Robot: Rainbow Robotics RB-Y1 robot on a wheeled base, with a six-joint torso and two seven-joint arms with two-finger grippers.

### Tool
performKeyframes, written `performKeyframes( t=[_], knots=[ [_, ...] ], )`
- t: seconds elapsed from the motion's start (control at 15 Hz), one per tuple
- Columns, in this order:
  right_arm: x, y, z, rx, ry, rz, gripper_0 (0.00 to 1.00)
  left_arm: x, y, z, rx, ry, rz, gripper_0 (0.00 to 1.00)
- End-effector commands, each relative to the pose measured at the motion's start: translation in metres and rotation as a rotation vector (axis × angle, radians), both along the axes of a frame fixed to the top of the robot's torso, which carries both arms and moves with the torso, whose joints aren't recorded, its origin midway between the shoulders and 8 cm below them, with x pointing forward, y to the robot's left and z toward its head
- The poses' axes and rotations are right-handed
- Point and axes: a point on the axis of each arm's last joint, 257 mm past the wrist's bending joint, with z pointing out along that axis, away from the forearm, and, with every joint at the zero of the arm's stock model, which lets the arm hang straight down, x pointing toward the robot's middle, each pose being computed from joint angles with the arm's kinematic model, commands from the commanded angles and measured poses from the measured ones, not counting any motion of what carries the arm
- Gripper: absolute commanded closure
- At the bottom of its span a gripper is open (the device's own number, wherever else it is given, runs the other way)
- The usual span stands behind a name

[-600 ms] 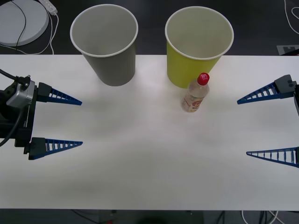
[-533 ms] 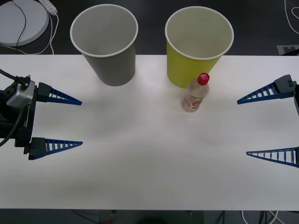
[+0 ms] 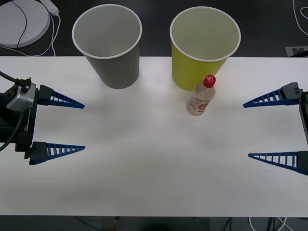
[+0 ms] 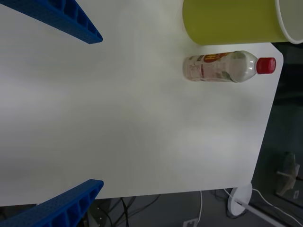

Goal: Put the can into the green bin and the plastic bottle into the gray bin

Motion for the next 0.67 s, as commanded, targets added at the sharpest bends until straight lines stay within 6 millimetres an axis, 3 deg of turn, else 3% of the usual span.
performKeyframes(
  t=[0.07, 0.67],
  knots=[
    [0.01, 0.0, 0.0, 0.021, -0.038, -0.038, 0.0, 0.0, 0.0, 0.0, 0.0, 0.0, 0.0, 0.0],
    [0.039, -0.026, -0.051, 0.035, -0.094, -0.245, 0.0, 0.0, 0.0, 0.0, 0.0, 0.0, 0.0, 0.0]
  ],
)
